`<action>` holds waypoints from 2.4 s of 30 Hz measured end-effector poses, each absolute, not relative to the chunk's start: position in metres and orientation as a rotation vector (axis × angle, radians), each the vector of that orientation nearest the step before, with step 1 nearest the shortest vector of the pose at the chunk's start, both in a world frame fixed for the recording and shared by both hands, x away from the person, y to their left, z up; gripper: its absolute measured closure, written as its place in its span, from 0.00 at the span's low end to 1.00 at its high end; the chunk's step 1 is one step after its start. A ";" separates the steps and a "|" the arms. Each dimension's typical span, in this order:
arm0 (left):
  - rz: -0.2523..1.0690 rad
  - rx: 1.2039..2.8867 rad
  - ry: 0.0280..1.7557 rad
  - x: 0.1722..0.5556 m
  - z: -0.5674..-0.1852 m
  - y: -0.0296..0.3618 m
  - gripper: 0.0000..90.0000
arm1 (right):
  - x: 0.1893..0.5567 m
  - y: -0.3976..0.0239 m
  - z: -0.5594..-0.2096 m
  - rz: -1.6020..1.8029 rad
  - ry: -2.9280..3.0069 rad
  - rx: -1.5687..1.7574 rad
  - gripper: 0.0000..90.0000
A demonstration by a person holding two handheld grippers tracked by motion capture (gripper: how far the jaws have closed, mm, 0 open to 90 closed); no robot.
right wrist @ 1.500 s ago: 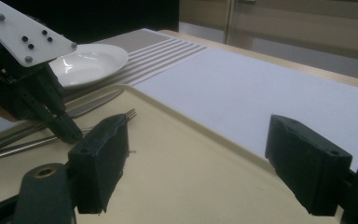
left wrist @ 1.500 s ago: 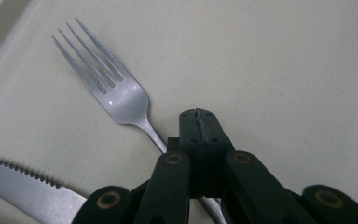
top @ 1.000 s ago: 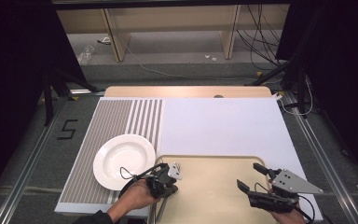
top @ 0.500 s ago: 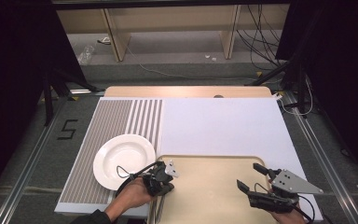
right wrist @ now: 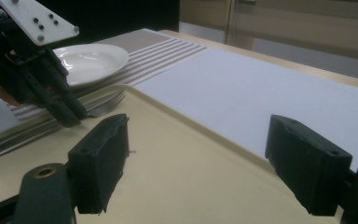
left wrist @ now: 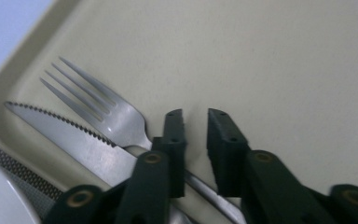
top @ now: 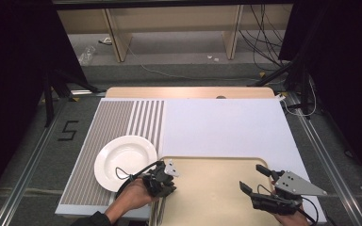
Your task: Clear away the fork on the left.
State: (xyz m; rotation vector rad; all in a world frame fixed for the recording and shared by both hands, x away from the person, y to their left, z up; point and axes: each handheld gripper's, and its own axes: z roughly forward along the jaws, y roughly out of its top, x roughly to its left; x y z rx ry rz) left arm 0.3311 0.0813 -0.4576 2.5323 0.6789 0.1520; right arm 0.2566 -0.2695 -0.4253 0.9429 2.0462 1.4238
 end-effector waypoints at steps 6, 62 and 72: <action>0.162 2.412 0.737 0.332 -0.448 0.086 0.57 | 0.256 -0.269 -0.425 1.423 2.046 0.943 0.25; 0.273 1.940 0.961 0.332 -0.418 0.165 0.20 | 0.257 -0.269 -0.426 1.425 2.044 0.945 0.25; 0.298 1.913 0.988 0.328 -0.421 0.175 0.20 | 0.257 -0.269 -0.426 1.430 2.041 0.947 0.25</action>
